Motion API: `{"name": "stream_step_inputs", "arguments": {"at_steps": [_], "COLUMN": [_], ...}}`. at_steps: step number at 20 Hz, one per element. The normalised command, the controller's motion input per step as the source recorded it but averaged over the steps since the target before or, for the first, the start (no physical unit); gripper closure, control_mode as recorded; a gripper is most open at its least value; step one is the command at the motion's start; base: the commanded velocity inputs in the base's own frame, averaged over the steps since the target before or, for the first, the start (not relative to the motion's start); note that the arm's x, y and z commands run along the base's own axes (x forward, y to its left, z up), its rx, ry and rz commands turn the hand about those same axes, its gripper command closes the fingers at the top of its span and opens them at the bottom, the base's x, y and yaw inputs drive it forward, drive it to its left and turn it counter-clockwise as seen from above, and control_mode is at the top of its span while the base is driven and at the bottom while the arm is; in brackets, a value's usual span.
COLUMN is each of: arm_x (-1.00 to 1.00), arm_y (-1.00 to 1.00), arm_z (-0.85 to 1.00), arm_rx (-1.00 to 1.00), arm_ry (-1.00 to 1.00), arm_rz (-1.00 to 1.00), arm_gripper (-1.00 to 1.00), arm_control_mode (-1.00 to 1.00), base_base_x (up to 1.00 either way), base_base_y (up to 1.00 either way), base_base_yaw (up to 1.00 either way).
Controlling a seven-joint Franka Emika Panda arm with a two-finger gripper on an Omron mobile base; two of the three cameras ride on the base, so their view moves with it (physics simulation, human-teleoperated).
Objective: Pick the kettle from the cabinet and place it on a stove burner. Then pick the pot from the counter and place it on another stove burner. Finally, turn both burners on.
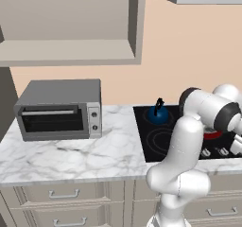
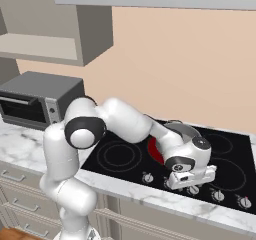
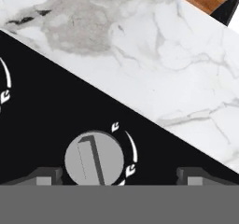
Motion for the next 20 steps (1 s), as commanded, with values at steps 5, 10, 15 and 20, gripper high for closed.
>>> {"name": "stream_step_inputs", "arguments": {"at_steps": [5,10,15,20], "arm_x": [-0.03,-0.05,-0.09,-0.07], "arm_y": [0.12,0.15,0.17,0.16], "arm_z": [0.22,0.23,0.25,0.28], "arm_rx": [-0.03,-0.01,0.00,0.00], "arm_ry": [0.00,0.00,0.00,0.00], "arm_rz": [0.00,0.00,0.00,0.00], "arm_gripper": [-1.00,-1.00,-1.00,-1.00], "arm_control_mode": [-1.00,-1.00,-1.00,-1.00], "base_base_x": [0.00,0.00,0.00,0.00], "base_base_y": [0.00,0.00,0.00,0.00], "base_base_yaw": [0.00,0.00,0.00,0.00]}}
